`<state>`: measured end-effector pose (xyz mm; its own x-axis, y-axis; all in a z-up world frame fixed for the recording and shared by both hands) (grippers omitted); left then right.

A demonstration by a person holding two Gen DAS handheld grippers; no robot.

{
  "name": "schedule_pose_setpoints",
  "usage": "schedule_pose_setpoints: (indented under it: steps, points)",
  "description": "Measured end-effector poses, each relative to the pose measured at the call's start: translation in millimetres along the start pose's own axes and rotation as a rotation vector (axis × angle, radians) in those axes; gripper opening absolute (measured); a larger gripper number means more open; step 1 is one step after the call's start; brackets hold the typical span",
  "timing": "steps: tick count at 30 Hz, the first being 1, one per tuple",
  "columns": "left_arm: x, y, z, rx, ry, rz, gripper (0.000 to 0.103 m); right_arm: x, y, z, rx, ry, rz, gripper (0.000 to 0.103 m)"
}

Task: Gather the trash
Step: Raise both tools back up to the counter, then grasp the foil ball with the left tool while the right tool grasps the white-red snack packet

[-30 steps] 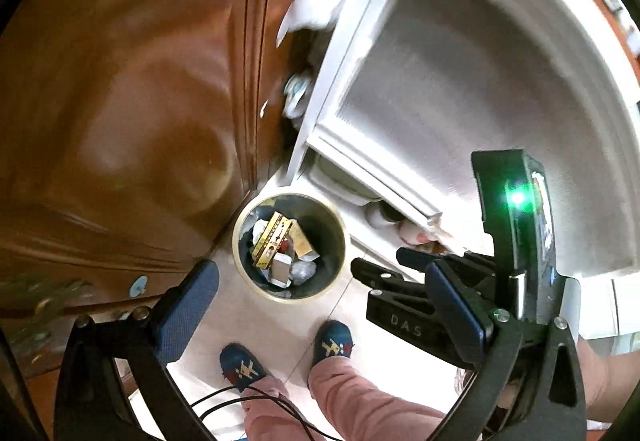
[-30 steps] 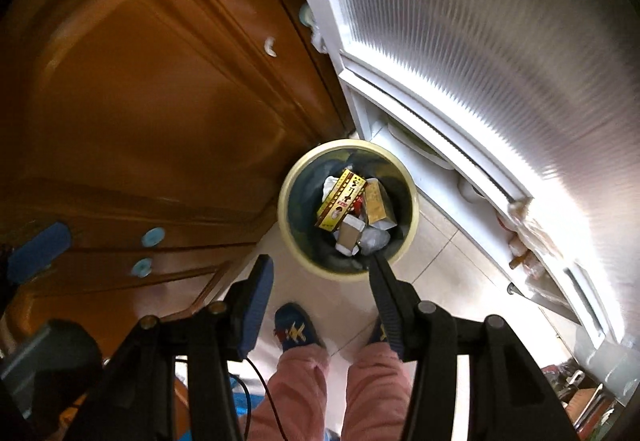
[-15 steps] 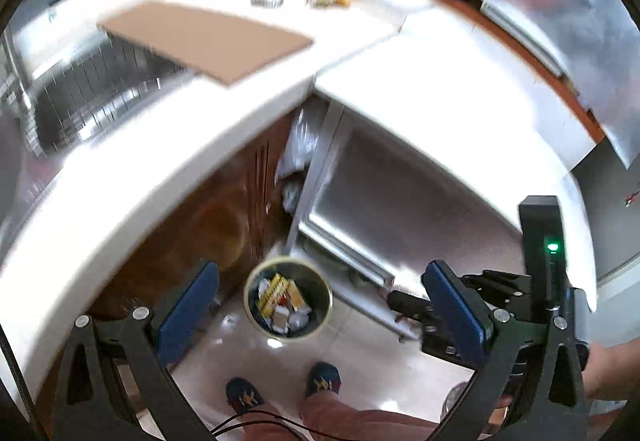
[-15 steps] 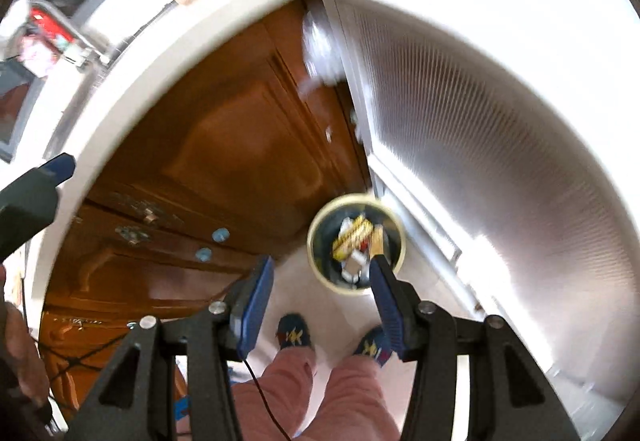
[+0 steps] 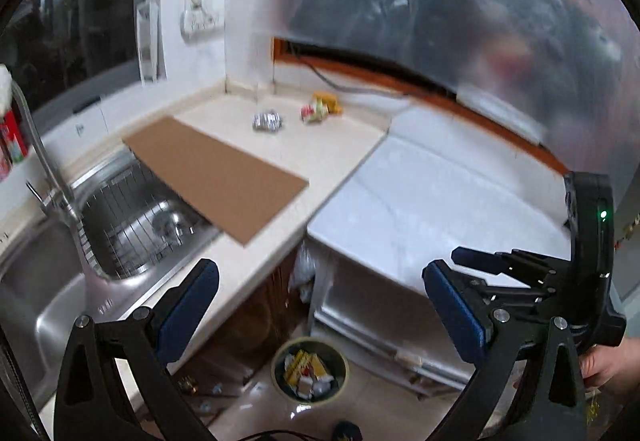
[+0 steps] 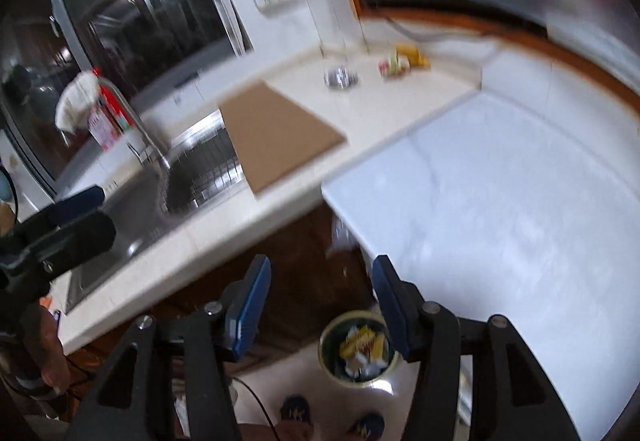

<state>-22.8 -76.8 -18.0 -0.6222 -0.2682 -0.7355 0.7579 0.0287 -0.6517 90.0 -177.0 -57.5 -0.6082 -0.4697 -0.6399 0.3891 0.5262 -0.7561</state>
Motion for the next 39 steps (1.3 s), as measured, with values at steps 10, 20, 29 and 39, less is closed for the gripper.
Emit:
schedule_pose_setpoints:
  steps: [10,20,29,39]
  points:
    - [-63.2,-14.8,8.5,-0.09,0.014,0.065,0.102,-75.6,-28.6,9.9,-0.028,-0.062,0.177,0.055]
    - [-124.8,29.3,-22.0,-0.131,0.03,0.017,0.102,-145.5,11.2,30.3,-0.011,-0.006,0.176,0.056]
    - [-193.0,123.2,-89.8,-0.033,-0.064,-0.059,0.102,-203.3,77.7,40.0,0.07,0.056,0.143,0.056]
    - [-241.0,282.8,-181.3,0.016,-0.185,-0.159,0.102,-261.8,199.0,41.5,0.153,0.143,0.062,0.056]
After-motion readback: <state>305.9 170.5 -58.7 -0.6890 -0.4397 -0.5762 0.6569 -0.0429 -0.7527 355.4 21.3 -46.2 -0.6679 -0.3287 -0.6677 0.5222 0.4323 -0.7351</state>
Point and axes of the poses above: each gripper's, at about its wrist camera, not at the fingertips, and y roughly the way its jaws point, z to its right, x to its underside, the point moved 2 cm from there along y, roughly the way its jaws point, and after that the axes turned 13 degrees about x, right-handed, at the moved point
